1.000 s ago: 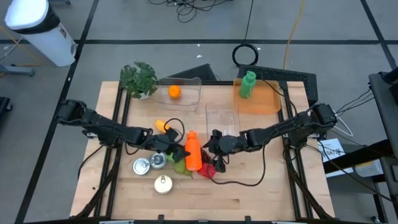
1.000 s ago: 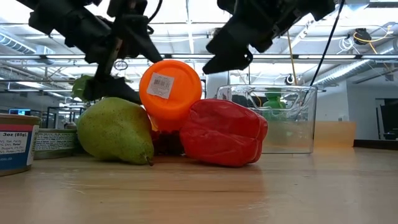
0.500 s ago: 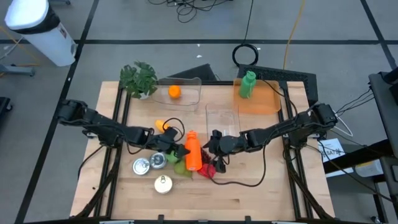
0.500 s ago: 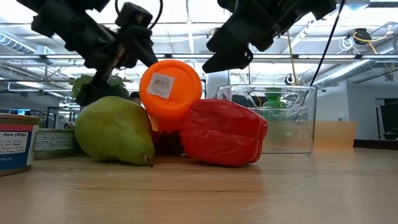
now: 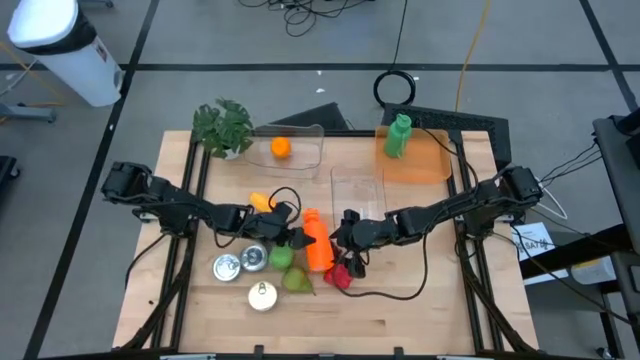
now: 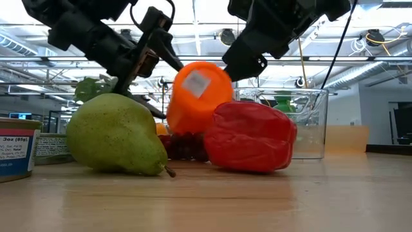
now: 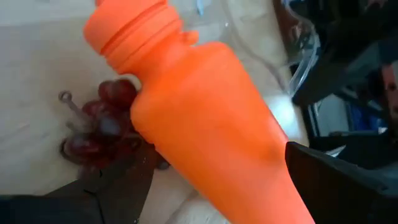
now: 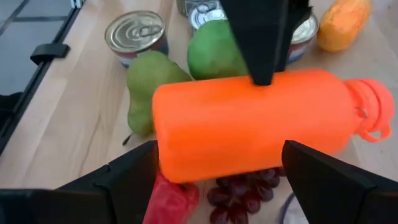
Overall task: Pick & Place Food Item
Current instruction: Put the orange water bottle into the orange bin
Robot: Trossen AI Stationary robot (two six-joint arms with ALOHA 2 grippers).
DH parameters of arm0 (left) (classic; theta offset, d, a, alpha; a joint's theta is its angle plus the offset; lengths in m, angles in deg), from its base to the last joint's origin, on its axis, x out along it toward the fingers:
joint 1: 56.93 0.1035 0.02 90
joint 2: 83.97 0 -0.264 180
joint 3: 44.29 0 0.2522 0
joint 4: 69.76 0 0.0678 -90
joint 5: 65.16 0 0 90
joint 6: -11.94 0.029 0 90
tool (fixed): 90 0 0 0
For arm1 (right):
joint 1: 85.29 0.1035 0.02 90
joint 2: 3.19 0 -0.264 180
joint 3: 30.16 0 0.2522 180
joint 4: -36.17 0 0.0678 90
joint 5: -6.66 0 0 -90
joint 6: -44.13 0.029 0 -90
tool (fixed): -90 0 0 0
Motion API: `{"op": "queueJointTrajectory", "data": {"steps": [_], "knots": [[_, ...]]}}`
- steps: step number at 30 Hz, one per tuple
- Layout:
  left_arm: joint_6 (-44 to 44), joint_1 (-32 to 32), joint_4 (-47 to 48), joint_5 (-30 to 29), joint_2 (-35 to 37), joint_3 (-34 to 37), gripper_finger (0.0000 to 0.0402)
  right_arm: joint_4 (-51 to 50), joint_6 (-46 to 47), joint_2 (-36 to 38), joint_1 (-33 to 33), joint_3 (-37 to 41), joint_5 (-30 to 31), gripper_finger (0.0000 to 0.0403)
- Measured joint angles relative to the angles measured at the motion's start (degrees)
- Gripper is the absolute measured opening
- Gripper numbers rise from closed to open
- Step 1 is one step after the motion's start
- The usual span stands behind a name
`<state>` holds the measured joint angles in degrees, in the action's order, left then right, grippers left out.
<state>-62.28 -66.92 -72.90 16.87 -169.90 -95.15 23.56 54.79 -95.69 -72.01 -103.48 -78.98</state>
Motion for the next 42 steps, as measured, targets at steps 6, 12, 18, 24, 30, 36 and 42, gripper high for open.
{"op": "queueJointTrajectory", "data": {"steps": [6, 12, 18, 24, 30, 36, 42], "knots": [[0.62, 0.51, -2.33, -0.10, 0.00, 0.00, 0.0365, 4.17, -3.86, -4.25, -0.24, -0.03, -0.09, 0.0320], [1.34, 0.51, -1.87, -0.24, 0.00, 0.00, 0.0365, 8.02, -6.41, -6.13, -0.81, -0.07, -0.15, 0.0320], [2.12, 0.49, -1.86, -0.22, 0.01, 0.00, 0.0365, 8.08, -6.73, -6.13, -0.96, -0.05, -0.02, 0.0320], [5.22, 0.70, -4.23, -2.48, 0.01, 0.00, 0.0365, 8.08, -6.82, -6.13, -0.96, -0.03, 0.00, 0.0320], [20.11, 2.16, -11.12, -2.29, 0.05, -0.02, 0.0365, 7.20, -6.63, -6.17, -0.94, -0.01, -0.07, 0.0320], [23.45, 3.41, -19.71, 0.27, 0.06, -0.02, 0.0365, 7.15, -6.63, -6.22, -0.94, 0.01, -0.13, 0.0320], [23.51, 4.47, -29.86, 0.61, 0.07, -0.04, 0.0365, 7.15, -6.86, -6.22, -0.94, 0.01, -0.04, 0.0320]]}}
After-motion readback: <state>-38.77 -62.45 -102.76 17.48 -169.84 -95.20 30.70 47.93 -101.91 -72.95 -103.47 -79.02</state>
